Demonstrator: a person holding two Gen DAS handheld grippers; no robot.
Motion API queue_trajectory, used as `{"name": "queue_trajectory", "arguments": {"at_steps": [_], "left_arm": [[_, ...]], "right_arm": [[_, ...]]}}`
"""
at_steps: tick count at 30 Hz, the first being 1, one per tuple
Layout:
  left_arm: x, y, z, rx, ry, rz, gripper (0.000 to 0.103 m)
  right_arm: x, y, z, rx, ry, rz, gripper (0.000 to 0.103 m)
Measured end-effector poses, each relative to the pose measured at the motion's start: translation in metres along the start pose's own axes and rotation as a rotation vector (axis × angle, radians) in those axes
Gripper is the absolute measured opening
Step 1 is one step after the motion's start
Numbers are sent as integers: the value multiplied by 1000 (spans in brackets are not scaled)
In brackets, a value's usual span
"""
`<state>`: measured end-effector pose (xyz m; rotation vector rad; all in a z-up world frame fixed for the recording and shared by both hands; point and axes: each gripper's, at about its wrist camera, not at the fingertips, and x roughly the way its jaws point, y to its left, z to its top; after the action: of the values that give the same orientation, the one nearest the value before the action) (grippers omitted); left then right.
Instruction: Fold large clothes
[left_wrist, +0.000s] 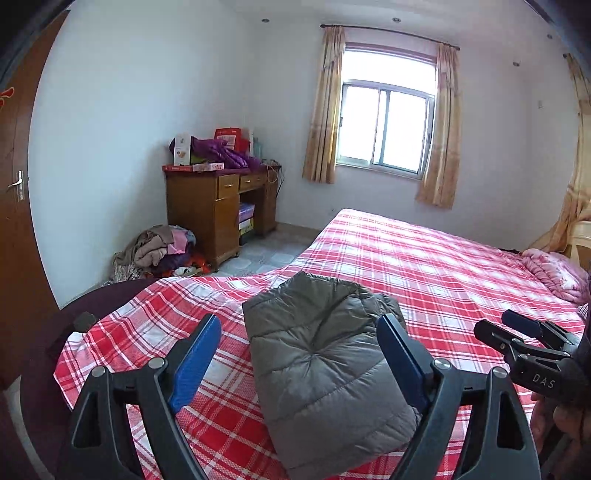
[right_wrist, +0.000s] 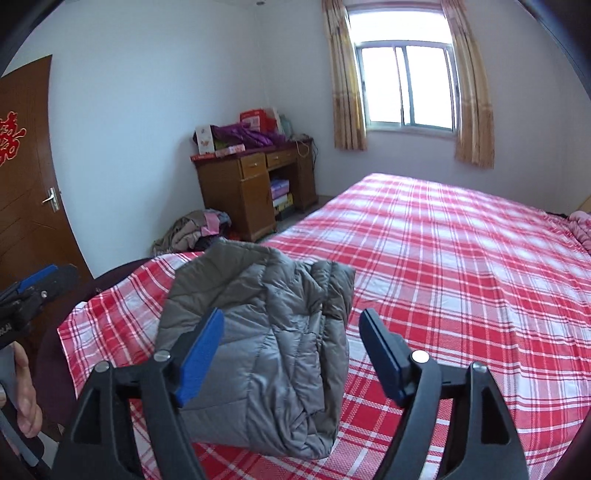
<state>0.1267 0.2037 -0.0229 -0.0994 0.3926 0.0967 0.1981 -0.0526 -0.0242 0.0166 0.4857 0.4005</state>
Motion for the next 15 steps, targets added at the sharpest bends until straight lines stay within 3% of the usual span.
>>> {"name": "queue_trajectory", "arguments": {"at_steps": [15], "left_arm": [[2, 7, -5, -13, 22, 0, 87]], "right_arm": [[-15, 22, -1, -32, -43, 30, 82]]}}
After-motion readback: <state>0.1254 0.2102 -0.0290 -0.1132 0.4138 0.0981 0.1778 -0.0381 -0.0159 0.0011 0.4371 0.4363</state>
